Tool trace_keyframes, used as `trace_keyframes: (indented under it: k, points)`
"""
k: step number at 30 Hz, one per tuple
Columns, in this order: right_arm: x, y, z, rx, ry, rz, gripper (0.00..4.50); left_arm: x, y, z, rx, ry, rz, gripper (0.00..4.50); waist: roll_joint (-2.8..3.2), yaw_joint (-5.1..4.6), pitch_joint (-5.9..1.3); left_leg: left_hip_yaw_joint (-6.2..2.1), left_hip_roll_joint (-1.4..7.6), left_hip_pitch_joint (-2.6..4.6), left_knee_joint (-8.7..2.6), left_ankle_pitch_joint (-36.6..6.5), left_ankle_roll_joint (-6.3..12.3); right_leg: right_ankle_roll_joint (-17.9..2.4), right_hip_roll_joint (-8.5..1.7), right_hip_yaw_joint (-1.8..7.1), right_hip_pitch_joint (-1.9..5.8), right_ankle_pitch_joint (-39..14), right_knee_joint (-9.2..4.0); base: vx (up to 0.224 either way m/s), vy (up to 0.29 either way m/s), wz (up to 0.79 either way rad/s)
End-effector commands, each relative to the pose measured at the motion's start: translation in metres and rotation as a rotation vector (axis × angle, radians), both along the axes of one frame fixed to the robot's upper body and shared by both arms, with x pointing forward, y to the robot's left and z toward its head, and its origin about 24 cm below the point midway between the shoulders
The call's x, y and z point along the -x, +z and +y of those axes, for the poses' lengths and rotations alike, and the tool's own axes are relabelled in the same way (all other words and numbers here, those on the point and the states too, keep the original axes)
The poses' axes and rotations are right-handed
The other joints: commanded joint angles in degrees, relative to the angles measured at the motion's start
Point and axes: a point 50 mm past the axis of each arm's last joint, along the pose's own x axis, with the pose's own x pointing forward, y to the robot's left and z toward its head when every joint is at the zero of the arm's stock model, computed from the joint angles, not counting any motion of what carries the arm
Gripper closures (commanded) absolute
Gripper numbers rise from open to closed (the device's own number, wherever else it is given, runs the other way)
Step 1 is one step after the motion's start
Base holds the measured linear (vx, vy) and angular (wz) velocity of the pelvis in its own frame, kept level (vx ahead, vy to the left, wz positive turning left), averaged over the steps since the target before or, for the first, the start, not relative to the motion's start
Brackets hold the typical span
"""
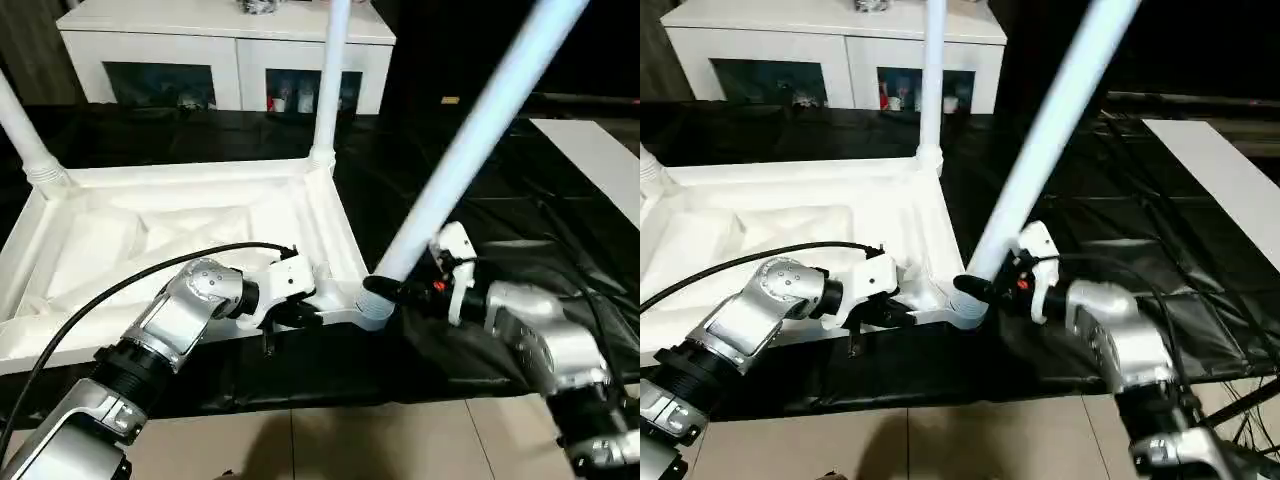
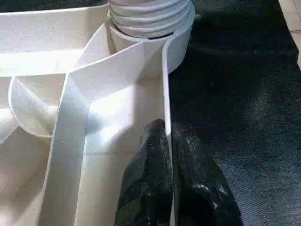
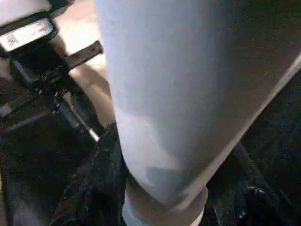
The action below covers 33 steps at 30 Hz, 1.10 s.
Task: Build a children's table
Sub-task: Insert table leg to table base
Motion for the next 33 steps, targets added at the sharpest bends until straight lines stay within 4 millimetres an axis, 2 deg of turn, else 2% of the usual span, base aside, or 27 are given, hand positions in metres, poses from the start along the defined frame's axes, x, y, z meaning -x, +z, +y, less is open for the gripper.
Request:
trace_keyframes:
  k: [1,7,12,15,17,18,19,20,22,23,24,25,28,29,33]
  points:
    - [0.018,-0.036,-0.015,0.163,0.011,0.195,2.62,-0.011,0.021,0.007,-0.011,0.015,-0.106,4.50,0.43,-0.08,-2.91,-1.06,2.63,0.62,-4.28,-21.9,-0.16,-7.2,-4.01,3.04,1.35,-27.9,-5.14,0.000,0.000,0.00]
    - [0.013,-0.010,0.001,0.146,0.136,0.147,2.62,-0.011,0.023,0.006,-0.004,0.016,-0.114,4.50,0.41,0.30,-3.29,-0.74,2.76,0.34,-4.16,-17.4,0.34,-10.4,-3.76,3.42,1.77,-18.0,-3.78,0.000,0.000,0.00]
    - [0.022,-0.012,0.002,0.177,0.209,0.229,2.62,-0.011,0.023,0.006,-0.006,0.013,-0.110,4.50,0.45,0.58,-3.63,-0.52,2.77,0.21,-3.79,-13.0,1.17,-12.4,-3.74,3.50,2.28,-11.2,-2.88,0.000,0.000,0.00]
    - [0.025,-0.021,-0.005,0.178,0.180,0.277,2.62,-0.011,0.023,0.006,-0.007,0.011,-0.108,4.50,0.45,0.83,-3.71,-0.38,2.73,0.12,-3.62,-11.2,1.57,-13.5,-3.82,3.53,2.45,-8.3,-2.49,0.000,0.000,0.00]
    - [0.021,-0.029,-0.009,0.182,0.106,0.283,2.62,-0.011,0.023,0.006,-0.007,0.012,-0.109,4.50,0.46,0.90,-3.62,-0.33,2.70,0.20,-3.65,-12.0,1.36,-13.5,-3.86,3.51,2.41,-9.6,-2.70,0.000,0.000,0.00]
    - [0.020,-0.034,-0.012,0.193,0.073,0.282,2.62,-0.011,0.023,0.006,-0.007,0.012,-0.110,4.50,0.50,0.90,-3.43,-0.37,2.66,0.27,-3.75,-14.0,0.72,-12.8,-3.95,3.48,2.27,-13.1,-3.12,0.000,0.000,0.00]
    - [0.020,-0.034,-0.012,0.194,0.070,0.282,2.62,-0.011,0.023,0.006,-0.007,0.012,-0.110,4.50,0.50,0.90,-3.43,-0.37,2.66,0.27,-3.75,-14.0,0.72,-12.8,-3.95,3.48,2.27,-13.1,-3.12,0.000,0.000,0.00]
    - [0.021,-0.040,-0.016,0.210,0.036,0.281,2.62,-0.011,0.023,0.005,-0.006,0.013,-0.112,4.50,0.49,0.82,-3.23,-0.50,2.68,0.41,-3.94,-16.7,-0.14,-11.5,-3.95,3.43,2.10,-17.2,-3.58,0.000,0.000,0.00]
    - [0.020,-0.042,-0.017,0.210,0.007,0.250,2.62,-0.012,0.024,0.006,-0.006,0.023,-0.122,4.50,0.32,0.76,-3.28,-0.66,2.72,0.51,-4.00,-18.0,-0.73,-10.3,-4.04,3.40,2.04,-19.6,-3.83,0.000,0.000,0.00]
    - [0.017,-0.040,-0.016,0.186,-0.031,0.216,2.62,-0.015,0.025,0.007,-0.003,0.057,-0.145,4.50,0.46,0.77,-3.25,-0.69,2.72,0.60,-4.05,-18.4,-0.88,-10.1,-4.02,3.42,1.92,-19.9,-3.92,0.000,0.000,0.00]
    - [0.014,-0.035,-0.015,0.151,-0.064,0.172,2.62,-0.016,0.027,0.007,0.019,0.081,-0.124,4.05,0.41,0.68,-3.25,-0.69,2.75,0.58,-4.06,-18.7,-0.99,-9.8,-4.02,3.46,1.85,-20.1,-4.00,0.000,0.000,0.00]
    - [0.007,-0.024,-0.012,0.083,-0.117,0.110,2.62,-0.017,0.031,0.008,0.054,0.110,-0.116,3.94,0.35,0.47,-3.31,-0.82,2.75,0.46,-4.15,-19.2,-1.41,-9.7,-3.95,3.39,1.91,-20.1,-3.85,0.000,0.000,0.00]
    - [0.006,-0.023,-0.012,0.074,-0.123,0.103,2.62,-0.018,0.032,0.008,0.059,0.113,-0.116,3.73,0.33,-0.02,-3.30,-1.00,2.59,0.20,-4.20,-20.1,-1.39,-10.0,-3.77,3.14,2.07,-20.1,-3.84,0.000,0.000,0.00]
    - [0.006,-0.023,-0.012,0.074,-0.123,0.103,2.62,-0.018,0.032,0.008,0.059,0.113,-0.116,3.57,0.44,-0.05,-3.16,-0.90,2.55,0.58,-4.11,-21.2,-1.22,-9.7,-3.74,3.16,1.69,-21.8,-4.15,0.000,0.000,0.00]
    - [0.006,-0.023,-0.012,0.074,-0.123,0.103,2.62,-0.018,0.032,0.008,0.059,0.113,-0.116,3.25,0.47,0.08,-3.15,-0.85,2.53,0.68,-4.04,-21.3,-0.89,-9.1,-3.85,3.26,1.55,-23.4,-4.43,0.000,0.000,0.00]
